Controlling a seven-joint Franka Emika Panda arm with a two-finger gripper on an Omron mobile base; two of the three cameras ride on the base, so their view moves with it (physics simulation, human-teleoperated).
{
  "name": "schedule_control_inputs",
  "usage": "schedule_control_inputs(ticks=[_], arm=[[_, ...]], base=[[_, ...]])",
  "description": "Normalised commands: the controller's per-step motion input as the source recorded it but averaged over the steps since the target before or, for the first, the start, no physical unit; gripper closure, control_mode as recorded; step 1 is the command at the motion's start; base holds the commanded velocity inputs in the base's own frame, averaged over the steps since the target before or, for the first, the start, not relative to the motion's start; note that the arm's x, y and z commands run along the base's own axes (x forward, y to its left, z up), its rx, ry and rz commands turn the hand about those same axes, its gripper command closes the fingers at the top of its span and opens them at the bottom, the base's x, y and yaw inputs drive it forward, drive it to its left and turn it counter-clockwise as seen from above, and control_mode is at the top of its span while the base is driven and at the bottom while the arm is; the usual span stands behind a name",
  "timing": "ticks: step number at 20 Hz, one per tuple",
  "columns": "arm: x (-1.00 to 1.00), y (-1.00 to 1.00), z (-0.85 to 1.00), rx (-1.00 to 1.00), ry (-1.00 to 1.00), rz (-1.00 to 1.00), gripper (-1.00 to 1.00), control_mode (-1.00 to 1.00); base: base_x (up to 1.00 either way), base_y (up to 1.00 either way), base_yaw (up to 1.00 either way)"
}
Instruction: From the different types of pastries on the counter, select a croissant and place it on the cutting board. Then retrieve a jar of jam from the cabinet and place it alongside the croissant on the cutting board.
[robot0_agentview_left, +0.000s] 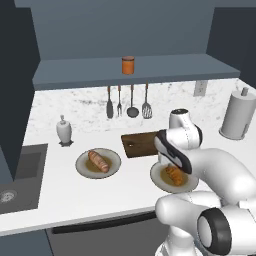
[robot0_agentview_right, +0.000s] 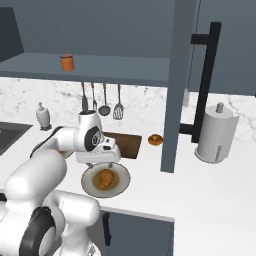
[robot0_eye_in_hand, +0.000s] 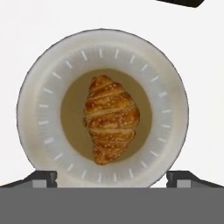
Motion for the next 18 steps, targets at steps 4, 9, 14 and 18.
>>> schedule_control_inputs(ticks=[4, 9, 14, 18], arm=[[0.26, -0.03, -0.15, 0.05, 0.00, 0.00, -1.00, -1.00], [0.22, 0.00, -0.32, 0.07, 0.09, -0.01, -1.00, -1.00], [0.10, 0.00, -0.48, 0.04, 0.09, 0.00, -1.00, -1.00], [0.22, 0.00, -0.43, 0.04, 0.01, 0.00, -1.00, -1.00]], base=[[0.00, 0.00, 0.00], [0.00, 0.00, 0.00], [0.00, 0.00, 0.00], [0.00, 0.00, 0.00]])
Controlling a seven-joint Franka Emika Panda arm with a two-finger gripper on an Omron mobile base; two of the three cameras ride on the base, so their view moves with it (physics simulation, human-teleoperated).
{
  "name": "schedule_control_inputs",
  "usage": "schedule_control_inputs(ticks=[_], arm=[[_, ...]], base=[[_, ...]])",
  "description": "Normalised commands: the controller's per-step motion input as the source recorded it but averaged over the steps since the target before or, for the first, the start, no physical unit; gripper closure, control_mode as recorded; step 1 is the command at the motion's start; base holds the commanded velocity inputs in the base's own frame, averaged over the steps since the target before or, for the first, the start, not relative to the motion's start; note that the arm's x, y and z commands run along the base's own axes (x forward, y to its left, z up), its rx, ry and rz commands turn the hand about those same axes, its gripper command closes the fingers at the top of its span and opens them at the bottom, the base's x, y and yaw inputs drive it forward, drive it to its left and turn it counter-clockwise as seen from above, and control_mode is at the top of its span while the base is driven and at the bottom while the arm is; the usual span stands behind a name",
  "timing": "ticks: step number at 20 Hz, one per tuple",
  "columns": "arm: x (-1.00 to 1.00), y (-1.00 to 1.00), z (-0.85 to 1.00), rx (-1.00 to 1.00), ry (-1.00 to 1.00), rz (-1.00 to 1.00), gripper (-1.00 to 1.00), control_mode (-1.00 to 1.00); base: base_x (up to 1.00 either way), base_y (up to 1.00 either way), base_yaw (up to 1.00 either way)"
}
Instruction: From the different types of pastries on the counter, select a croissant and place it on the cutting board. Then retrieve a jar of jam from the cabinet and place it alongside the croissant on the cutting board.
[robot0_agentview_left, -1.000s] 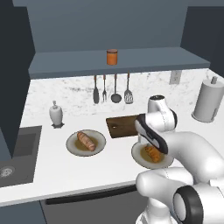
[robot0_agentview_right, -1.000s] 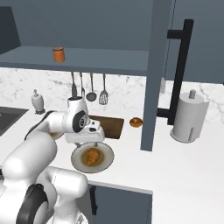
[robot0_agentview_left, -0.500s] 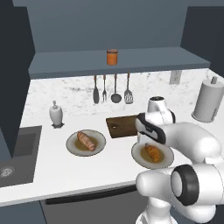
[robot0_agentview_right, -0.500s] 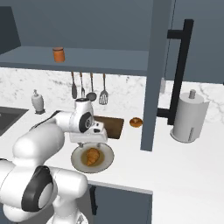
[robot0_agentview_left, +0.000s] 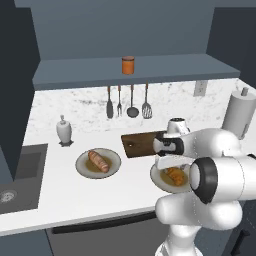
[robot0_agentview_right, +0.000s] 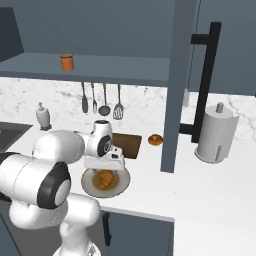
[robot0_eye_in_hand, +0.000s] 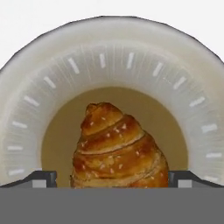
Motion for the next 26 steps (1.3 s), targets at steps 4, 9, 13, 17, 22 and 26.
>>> schedule_control_inputs(ticks=[4, 9, 13, 17, 22, 26], arm=[[0.17, 0.00, -0.58, 0.01, 0.00, 0.00, -1.00, -1.00], [0.08, 0.00, -0.18, 0.00, 0.00, 0.01, 1.00, -1.00], [0.07, 0.00, 0.24, 0.11, 0.00, 0.00, 1.00, -1.00], [0.09, 0.00, 0.64, 0.17, 0.00, 0.00, 1.00, -1.00], [0.49, 0.29, 0.40, 0.04, 0.03, 0.00, 1.00, -1.00], [0.88, 0.51, 0.19, 0.00, 0.08, 0.00, 1.00, -1.00]], base=[[0.00, 0.00, 0.00], [0.00, 0.00, 0.00], [0.00, 0.00, 0.00], [0.00, 0.00, 0.00], [0.00, 0.00, 0.00], [0.00, 0.00, 0.00]])
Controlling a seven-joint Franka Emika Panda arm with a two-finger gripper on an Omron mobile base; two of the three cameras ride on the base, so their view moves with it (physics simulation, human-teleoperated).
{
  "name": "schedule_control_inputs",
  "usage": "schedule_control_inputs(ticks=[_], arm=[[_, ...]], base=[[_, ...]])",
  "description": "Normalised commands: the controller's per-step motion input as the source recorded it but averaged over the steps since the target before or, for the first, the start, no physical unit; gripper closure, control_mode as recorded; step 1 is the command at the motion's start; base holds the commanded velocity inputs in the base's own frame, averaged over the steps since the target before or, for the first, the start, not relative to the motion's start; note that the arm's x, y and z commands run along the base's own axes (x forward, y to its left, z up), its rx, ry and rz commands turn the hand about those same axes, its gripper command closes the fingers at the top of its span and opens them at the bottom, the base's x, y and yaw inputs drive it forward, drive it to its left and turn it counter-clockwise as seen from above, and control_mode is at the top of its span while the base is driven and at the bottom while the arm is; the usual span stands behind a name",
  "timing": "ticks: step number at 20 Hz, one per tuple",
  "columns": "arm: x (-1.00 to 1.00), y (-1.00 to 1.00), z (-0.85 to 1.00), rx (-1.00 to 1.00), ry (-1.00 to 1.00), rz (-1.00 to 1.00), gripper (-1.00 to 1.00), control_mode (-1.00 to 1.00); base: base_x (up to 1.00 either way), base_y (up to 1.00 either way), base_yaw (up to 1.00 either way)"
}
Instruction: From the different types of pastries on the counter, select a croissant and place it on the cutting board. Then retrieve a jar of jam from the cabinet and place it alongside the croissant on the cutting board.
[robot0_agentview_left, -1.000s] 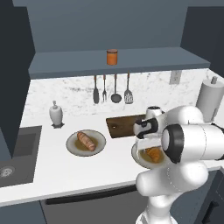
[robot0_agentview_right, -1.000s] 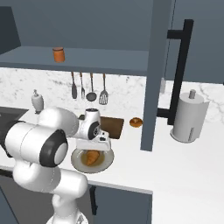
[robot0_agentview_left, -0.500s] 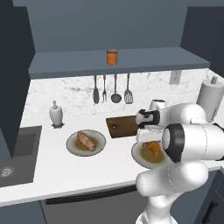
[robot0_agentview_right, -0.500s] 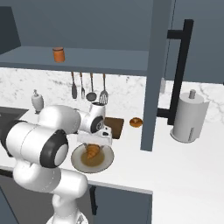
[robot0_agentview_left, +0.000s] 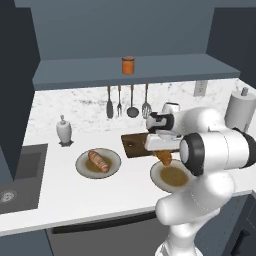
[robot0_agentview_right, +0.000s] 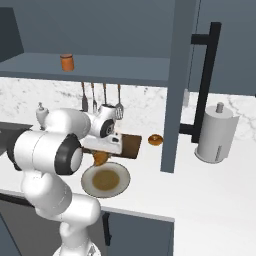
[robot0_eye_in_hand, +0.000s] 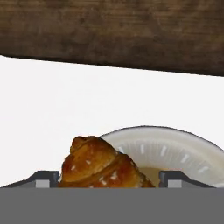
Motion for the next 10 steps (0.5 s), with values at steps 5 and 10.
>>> schedule_control_inputs(ticks=[5, 10], arm=[[0.69, 0.30, 0.38, 0.00, 0.02, 0.00, 1.00, -1.00], [0.72, 0.45, -0.36, -0.09, 0.00, -0.06, 1.00, -1.00]], base=[[0.00, 0.00, 0.00], [0.00, 0.00, 0.00]])
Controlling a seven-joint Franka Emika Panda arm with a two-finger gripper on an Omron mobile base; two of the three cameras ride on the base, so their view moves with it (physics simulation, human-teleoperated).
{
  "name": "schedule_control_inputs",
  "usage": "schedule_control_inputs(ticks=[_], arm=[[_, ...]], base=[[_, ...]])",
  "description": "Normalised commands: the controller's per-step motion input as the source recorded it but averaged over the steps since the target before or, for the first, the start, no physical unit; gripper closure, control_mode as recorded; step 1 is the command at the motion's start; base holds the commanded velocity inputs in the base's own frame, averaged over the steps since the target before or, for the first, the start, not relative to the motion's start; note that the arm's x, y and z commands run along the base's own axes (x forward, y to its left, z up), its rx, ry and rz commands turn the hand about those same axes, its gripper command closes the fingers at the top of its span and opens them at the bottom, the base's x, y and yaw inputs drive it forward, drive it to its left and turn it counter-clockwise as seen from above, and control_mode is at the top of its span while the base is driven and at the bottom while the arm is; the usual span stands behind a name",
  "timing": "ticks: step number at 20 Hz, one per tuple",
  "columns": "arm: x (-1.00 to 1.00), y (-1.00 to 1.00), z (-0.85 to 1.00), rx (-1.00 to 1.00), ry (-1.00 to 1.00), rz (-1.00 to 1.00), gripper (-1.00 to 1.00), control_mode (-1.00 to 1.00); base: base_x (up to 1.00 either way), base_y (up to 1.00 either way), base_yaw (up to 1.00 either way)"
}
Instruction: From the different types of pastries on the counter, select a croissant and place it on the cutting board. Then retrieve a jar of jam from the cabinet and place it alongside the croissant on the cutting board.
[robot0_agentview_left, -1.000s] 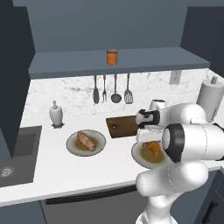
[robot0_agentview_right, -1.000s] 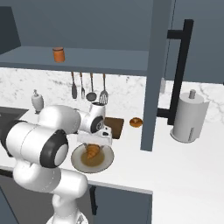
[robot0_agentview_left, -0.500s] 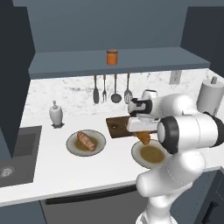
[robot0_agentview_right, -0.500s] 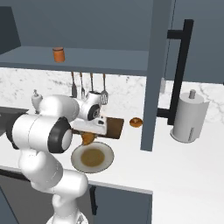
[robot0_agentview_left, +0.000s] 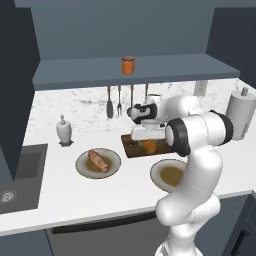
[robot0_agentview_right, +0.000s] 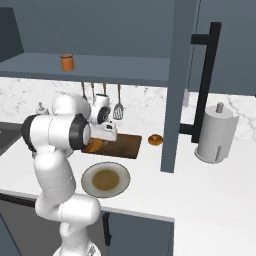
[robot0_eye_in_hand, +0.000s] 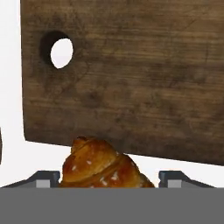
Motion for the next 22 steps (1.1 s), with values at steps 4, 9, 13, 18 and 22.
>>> schedule_control_inputs(ticks=[4, 9, 13, 18, 22], arm=[[0.91, 0.43, -0.29, -0.02, 0.00, -0.04, 1.00, -1.00], [0.97, 0.01, -0.01, 0.00, 0.00, 0.00, 1.00, -1.00], [0.50, 0.00, -0.30, -0.05, -0.02, 0.00, -1.00, -1.00], [0.08, 0.00, -0.49, -0.04, -0.10, 0.00, -1.00, -1.00], [0.21, 0.00, -0.02, 0.02, -0.08, 0.00, -1.00, -1.00]], base=[[0.00, 0.00, 0.00], [0.00, 0.00, 0.00], [0.00, 0.00, 0.00], [0.00, 0.00, 0.00], [0.00, 0.00, 0.00]])
